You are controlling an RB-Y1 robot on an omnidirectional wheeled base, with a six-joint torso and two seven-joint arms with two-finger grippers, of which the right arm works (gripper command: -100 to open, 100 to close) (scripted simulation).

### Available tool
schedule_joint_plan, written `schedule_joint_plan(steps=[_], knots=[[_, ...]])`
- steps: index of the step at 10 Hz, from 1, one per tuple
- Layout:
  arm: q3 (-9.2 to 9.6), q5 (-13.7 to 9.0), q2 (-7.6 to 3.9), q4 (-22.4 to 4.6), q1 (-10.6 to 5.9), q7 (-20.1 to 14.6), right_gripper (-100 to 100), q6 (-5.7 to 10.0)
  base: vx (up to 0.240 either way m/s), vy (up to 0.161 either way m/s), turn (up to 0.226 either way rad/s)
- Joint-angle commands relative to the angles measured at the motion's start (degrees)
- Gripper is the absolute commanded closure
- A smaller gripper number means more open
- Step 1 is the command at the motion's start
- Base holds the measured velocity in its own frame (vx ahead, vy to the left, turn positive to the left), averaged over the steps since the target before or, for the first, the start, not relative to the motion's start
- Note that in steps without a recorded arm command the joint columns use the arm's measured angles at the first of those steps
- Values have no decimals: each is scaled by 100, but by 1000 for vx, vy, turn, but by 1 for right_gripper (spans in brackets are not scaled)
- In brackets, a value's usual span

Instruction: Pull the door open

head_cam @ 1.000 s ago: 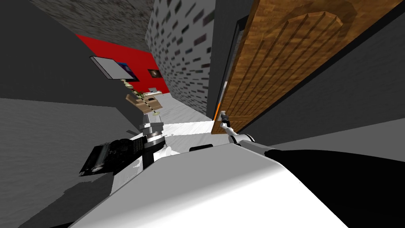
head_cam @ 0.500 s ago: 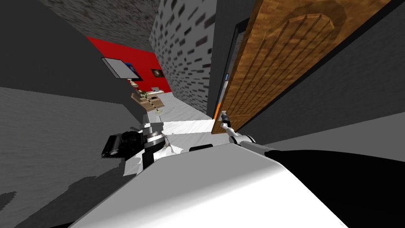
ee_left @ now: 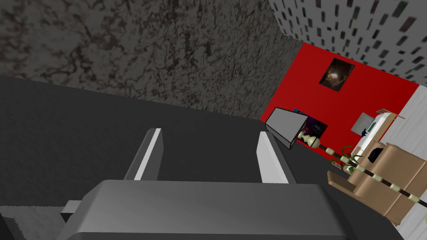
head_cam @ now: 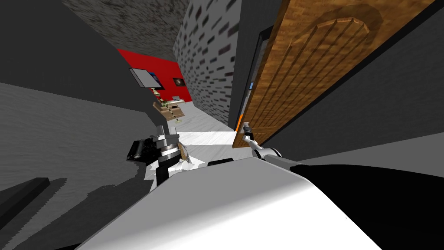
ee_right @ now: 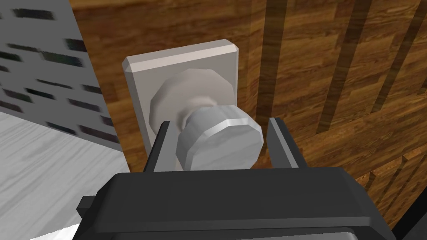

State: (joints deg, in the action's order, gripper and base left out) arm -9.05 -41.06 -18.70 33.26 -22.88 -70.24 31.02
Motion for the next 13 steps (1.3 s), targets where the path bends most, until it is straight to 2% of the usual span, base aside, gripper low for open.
schedule_joint_plan(steps=[1,3,5,6,13], knots=[[-113,-39,-100,165,68,69,100,-12,29,-16,7],[-73,-27,-181,173,120,-42,100,-22,117,-13,93],[-73,-27,-181,173,120,-42,100,-22,88,-25,28],[-46,-19,-235,178,154,-115,100,-29,137,-15,88],[32,4,-391,194,253,-328,100,-48,210,-25,56]])
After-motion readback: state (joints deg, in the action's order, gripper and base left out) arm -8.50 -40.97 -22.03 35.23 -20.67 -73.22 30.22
